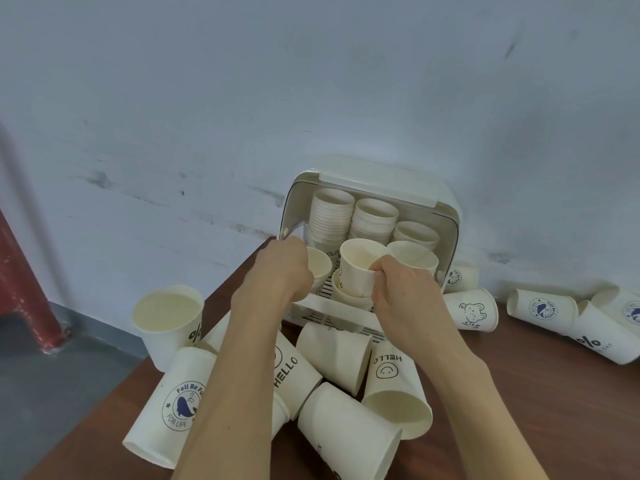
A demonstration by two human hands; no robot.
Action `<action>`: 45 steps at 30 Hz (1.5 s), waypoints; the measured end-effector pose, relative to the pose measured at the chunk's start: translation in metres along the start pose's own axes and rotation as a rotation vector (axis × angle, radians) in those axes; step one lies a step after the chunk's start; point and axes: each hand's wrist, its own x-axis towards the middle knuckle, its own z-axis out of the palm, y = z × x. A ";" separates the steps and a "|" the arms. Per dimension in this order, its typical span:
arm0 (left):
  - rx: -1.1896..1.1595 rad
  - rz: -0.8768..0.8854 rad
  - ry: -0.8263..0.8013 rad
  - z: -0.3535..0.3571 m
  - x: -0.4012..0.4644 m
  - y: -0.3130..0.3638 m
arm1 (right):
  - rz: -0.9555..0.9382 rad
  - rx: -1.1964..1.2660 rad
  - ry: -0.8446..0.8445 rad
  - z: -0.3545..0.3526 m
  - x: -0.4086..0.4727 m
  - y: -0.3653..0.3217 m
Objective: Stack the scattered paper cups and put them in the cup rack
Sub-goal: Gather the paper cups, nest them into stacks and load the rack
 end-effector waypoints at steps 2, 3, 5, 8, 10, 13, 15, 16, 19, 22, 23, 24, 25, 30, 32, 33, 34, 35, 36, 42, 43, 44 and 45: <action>0.002 0.000 -0.004 0.000 0.000 0.001 | 0.003 0.010 -0.006 0.002 0.000 0.000; 0.003 0.001 -0.006 -0.001 0.000 0.001 | 0.004 0.011 -0.013 0.003 0.000 0.000; 0.006 0.002 -0.009 -0.001 -0.001 0.002 | 0.009 0.008 -0.042 0.005 -0.001 0.001; 0.021 0.007 -0.001 -0.002 -0.003 0.004 | 0.013 0.003 -0.074 0.007 -0.001 0.001; 0.034 0.007 0.002 -0.004 -0.005 0.005 | 0.025 -0.007 -0.096 0.009 0.000 0.002; 0.038 0.003 0.001 -0.005 -0.006 0.005 | 0.050 -0.020 -0.139 0.011 -0.001 0.002; 0.032 0.004 0.003 -0.005 -0.007 0.006 | 0.050 -0.026 -0.144 0.011 -0.002 0.002; 0.030 0.007 0.000 -0.005 -0.006 0.006 | 0.052 -0.026 -0.144 0.011 -0.002 0.002; 0.026 0.005 -0.009 -0.004 -0.005 0.006 | 0.057 -0.022 -0.145 0.012 -0.002 0.002; 0.024 0.008 -0.004 -0.004 -0.005 0.005 | 0.070 -0.023 -0.148 0.015 -0.002 0.002; 0.027 0.011 -0.005 -0.004 -0.005 0.006 | 0.072 -0.024 -0.147 0.017 -0.001 0.002; 0.030 0.016 -0.004 -0.004 -0.005 0.005 | 0.068 -0.025 -0.145 0.017 -0.001 0.002; 0.035 0.018 -0.005 -0.004 -0.006 0.005 | 0.061 -0.026 -0.143 0.017 -0.001 0.002; 0.053 0.036 0.027 -0.005 -0.007 0.009 | 0.054 -0.034 -0.151 0.016 -0.001 0.003; 0.049 0.048 0.040 -0.008 -0.009 0.013 | 0.058 -0.022 -0.158 0.015 -0.001 0.002; 0.051 0.056 0.049 -0.008 -0.009 0.014 | 0.051 -0.019 -0.161 0.013 -0.002 0.001; 0.060 0.062 0.057 -0.010 -0.011 0.016 | 0.044 -0.018 -0.170 0.011 -0.002 0.000; 0.066 0.063 0.064 -0.011 -0.012 0.018 | 0.040 -0.016 -0.180 0.008 -0.002 -0.002; 0.075 0.069 0.066 -0.012 -0.015 0.021 | 0.042 -0.006 -0.183 0.004 -0.003 -0.003; 0.085 0.179 0.158 -0.012 -0.032 0.042 | 0.049 0.022 -0.065 -0.017 -0.007 -0.004; 0.091 0.200 0.189 -0.011 -0.039 0.046 | 0.053 0.015 -0.038 -0.021 -0.009 -0.005; 0.098 0.215 0.220 -0.010 -0.048 0.050 | 0.064 0.016 -0.015 -0.025 -0.012 -0.005; 0.105 0.234 0.252 -0.008 -0.057 0.054 | 0.076 0.023 0.002 -0.029 -0.017 -0.004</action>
